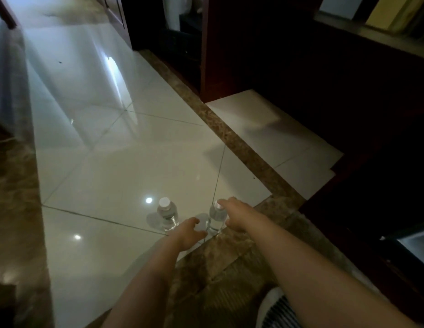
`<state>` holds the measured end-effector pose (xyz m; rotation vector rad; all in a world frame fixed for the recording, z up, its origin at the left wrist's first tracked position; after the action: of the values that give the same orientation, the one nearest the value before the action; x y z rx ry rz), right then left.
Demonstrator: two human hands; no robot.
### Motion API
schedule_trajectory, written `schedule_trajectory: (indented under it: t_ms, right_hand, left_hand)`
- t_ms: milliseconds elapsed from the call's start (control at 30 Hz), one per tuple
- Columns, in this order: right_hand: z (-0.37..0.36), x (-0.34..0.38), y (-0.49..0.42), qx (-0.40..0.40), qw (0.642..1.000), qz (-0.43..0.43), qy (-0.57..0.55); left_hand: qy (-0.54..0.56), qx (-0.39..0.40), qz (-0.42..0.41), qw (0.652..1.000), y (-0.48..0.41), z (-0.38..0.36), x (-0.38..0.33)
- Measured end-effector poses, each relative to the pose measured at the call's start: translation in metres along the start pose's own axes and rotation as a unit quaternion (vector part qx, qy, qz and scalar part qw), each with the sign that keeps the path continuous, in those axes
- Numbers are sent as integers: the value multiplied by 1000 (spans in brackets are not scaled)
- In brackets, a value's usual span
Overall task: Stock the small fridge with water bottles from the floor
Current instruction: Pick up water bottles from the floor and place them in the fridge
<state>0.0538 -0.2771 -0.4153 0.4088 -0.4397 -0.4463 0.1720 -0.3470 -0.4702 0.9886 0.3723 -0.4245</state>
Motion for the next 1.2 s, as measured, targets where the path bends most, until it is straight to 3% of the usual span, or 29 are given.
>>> schedule_trajectory:
  t_ms: [133, 267, 600, 900, 1200]
  right_hand:
    - [-11, -16, -19, 3, 1000, 1, 16]
    - [-21, -21, -36, -8, 999, 19, 48]
    - [-31, -24, -27, 28, 995, 33, 85]
    - [19, -22, 23, 11, 999, 30, -6]
    - [92, -36, 99, -42, 998, 1, -51]
  left_hand:
    - [44, 3, 1, 999, -22, -19, -4]
    - [50, -1, -51, 997, -32, -34, -21]
    - [81, 41, -54, 994, -34, -59, -26]
    - [120, 67, -71, 988, 3, -66, -44]
    - [53, 35, -185, 981, 67, -59, -118]
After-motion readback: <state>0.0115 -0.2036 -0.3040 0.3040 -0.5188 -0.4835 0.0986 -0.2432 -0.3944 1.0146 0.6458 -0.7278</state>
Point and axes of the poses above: each hand's wrist, its own y-axis away from the middle knuckle, its own z-axis out of the back of the hand, x = y × z, the point moved 7 cm from there along -y, towards the middle knuckle, and after that the axes turned 8 degrees about z, right-handed, at the moved point
